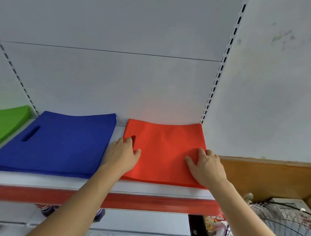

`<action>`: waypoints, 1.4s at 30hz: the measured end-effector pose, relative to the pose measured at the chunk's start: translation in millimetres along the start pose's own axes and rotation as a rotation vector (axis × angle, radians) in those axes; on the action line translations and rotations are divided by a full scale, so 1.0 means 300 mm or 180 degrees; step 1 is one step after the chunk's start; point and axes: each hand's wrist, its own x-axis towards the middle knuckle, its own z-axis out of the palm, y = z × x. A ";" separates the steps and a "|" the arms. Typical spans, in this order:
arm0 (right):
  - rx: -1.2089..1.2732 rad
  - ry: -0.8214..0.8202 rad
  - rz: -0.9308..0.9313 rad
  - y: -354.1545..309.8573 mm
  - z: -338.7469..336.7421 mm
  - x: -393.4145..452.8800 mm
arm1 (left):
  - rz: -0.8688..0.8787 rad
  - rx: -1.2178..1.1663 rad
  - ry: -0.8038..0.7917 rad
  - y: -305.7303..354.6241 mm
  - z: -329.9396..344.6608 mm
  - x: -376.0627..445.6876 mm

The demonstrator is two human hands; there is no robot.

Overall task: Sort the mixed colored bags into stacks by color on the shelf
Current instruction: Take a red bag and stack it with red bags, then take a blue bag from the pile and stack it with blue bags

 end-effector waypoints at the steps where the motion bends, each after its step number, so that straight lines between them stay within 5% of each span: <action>1: 0.0033 -0.0025 -0.0012 -0.001 0.001 0.000 | -0.0020 -0.0005 -0.0025 -0.003 -0.002 -0.002; 7: 0.0051 -0.0160 -0.0030 -0.001 -0.012 0.015 | -0.0123 -0.0253 -0.0163 0.005 -0.042 -0.013; 17: -0.0221 0.0629 -0.0911 -0.173 0.002 -0.058 | -0.0237 0.0088 0.0650 -0.118 -0.146 -0.171; 24: -0.0125 0.0758 -0.1957 -0.541 0.041 -0.228 | -0.0617 0.0188 0.0792 -0.391 -0.235 -0.355; 42: 0.0254 0.0263 -0.3470 -1.718 0.343 -0.730 | -0.2083 0.0200 0.0961 -1.429 -0.421 -0.929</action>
